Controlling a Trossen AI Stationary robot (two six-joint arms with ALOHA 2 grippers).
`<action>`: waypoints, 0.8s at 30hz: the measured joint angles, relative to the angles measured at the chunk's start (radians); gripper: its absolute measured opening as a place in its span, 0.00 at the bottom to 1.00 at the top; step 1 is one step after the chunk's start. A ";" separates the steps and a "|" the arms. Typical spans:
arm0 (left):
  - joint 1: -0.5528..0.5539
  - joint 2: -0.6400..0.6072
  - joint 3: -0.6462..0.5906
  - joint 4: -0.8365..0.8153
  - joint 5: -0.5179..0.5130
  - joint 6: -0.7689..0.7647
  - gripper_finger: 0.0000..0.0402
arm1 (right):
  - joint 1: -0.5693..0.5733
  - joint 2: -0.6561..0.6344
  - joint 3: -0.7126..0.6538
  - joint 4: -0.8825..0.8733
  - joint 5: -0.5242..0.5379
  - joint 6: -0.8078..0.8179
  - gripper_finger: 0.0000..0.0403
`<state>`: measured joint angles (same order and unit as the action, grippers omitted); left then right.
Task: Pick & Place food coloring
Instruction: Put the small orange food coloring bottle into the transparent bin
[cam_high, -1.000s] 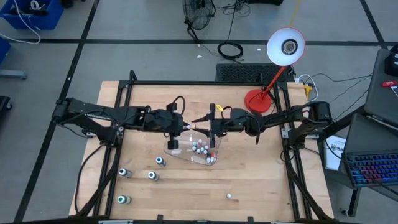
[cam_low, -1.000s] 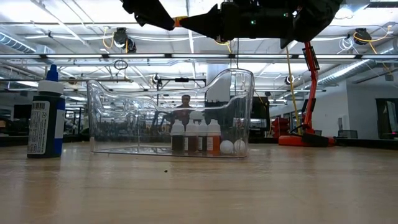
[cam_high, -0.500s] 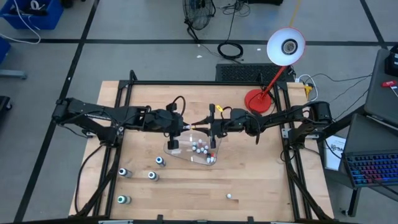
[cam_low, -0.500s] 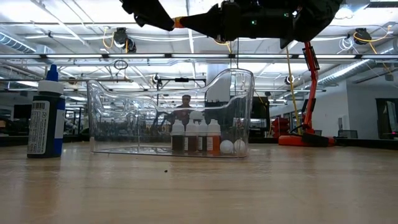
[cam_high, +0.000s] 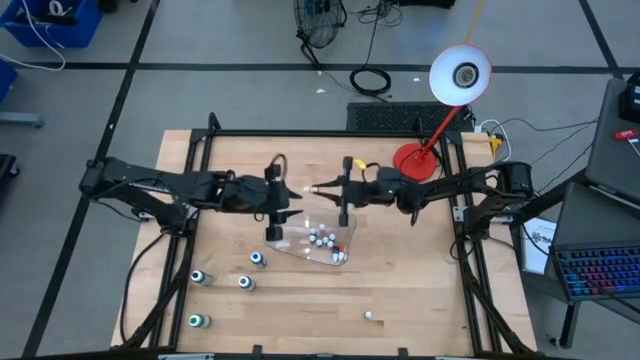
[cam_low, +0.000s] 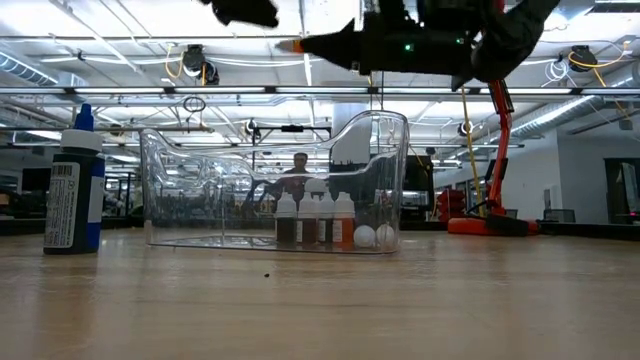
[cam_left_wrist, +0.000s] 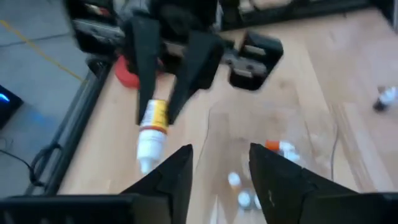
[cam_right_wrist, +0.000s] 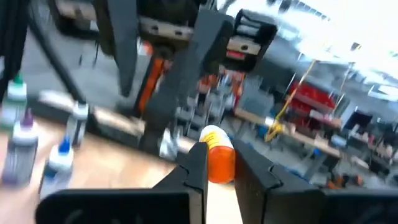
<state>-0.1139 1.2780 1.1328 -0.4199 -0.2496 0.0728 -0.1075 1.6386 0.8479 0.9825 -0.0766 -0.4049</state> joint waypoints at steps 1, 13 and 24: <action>-0.002 -0.004 0.002 0.025 -0.015 0.014 0.41 | -0.005 0.000 -0.016 0.055 -0.004 0.018 0.09; 0.044 0.003 -0.011 0.397 -0.017 0.203 0.43 | -0.019 0.000 -0.108 0.518 -0.121 0.110 0.09; 0.117 0.024 -0.076 0.612 0.161 0.255 0.44 | -0.016 0.000 -0.108 0.556 -0.138 0.098 0.09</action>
<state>0.0032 1.3018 1.0572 0.1921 -0.0891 0.3276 -0.1230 1.6386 0.7403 1.5389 -0.2144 -0.3070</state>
